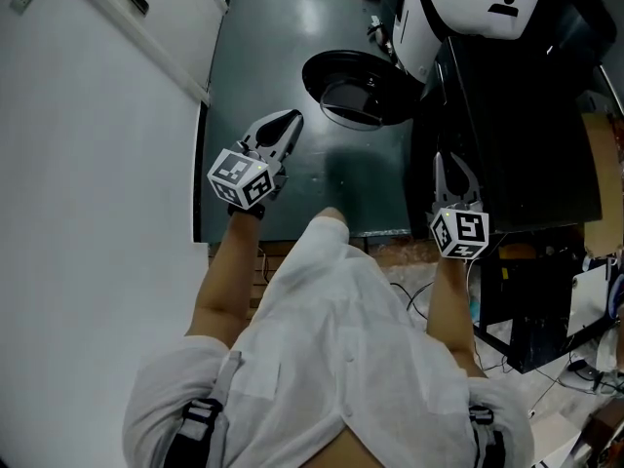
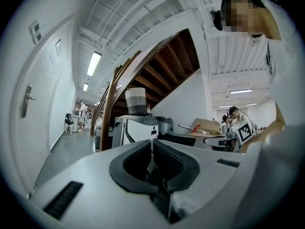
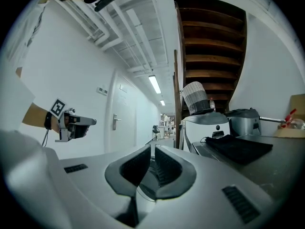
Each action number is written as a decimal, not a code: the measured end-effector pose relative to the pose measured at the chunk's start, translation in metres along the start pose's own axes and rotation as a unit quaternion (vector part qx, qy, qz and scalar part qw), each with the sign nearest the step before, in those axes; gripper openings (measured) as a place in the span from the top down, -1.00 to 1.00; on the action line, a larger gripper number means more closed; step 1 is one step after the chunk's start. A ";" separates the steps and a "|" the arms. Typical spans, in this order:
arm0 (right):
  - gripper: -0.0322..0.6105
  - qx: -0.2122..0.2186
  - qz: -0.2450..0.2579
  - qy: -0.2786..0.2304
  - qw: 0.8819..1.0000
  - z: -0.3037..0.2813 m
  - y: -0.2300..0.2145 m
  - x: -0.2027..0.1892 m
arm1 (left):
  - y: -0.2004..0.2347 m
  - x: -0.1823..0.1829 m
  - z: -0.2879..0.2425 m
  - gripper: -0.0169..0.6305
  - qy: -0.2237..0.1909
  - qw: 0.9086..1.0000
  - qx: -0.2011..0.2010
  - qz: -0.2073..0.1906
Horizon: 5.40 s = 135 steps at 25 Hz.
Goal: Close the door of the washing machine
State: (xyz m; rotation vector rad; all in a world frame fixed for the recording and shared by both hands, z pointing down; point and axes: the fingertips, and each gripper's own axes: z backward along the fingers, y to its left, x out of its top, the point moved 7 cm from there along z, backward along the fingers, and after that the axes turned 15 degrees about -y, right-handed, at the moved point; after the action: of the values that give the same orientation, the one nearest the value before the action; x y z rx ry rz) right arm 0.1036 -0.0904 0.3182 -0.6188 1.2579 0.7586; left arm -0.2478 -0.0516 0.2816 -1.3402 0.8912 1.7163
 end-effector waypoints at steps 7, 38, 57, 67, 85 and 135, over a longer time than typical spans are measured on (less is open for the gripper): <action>0.80 -0.003 0.003 0.008 1.000 -0.008 -0.008 -0.012 | 0.028 -0.023 -0.029 0.87 0.020 0.999 -0.023 0.009; 0.79 -0.033 -0.017 0.091 0.995 -0.172 -0.013 -0.132 | 0.241 -0.198 -0.205 0.40 0.210 0.964 -0.165 0.016; 0.79 -0.062 -0.034 0.113 0.991 -0.195 -0.035 -0.171 | 0.288 -0.301 -0.295 -0.16 0.358 0.887 -0.278 -0.083; 0.79 -0.049 -0.042 0.120 0.991 -0.201 -0.030 -0.181 | 0.284 -0.335 -0.305 -0.16 0.398 0.856 -0.310 -0.117; 0.79 -0.045 -0.042 0.119 0.991 -0.190 -0.017 -0.175 | 0.272 -0.337 -0.289 0.00 0.398 0.857 -0.298 -0.134; 0.79 -0.017 -0.020 0.089 0.996 -0.054 -0.008 -0.097 | 0.074 -0.319 -0.140 0.31 0.373 0.905 -0.205 -0.016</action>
State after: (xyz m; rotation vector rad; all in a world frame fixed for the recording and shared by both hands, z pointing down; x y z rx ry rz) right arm 0.0653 -0.1527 0.4023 -0.7509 1.3931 0.7049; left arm -0.2028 -0.2560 0.5702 -2.3701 0.9166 1.3989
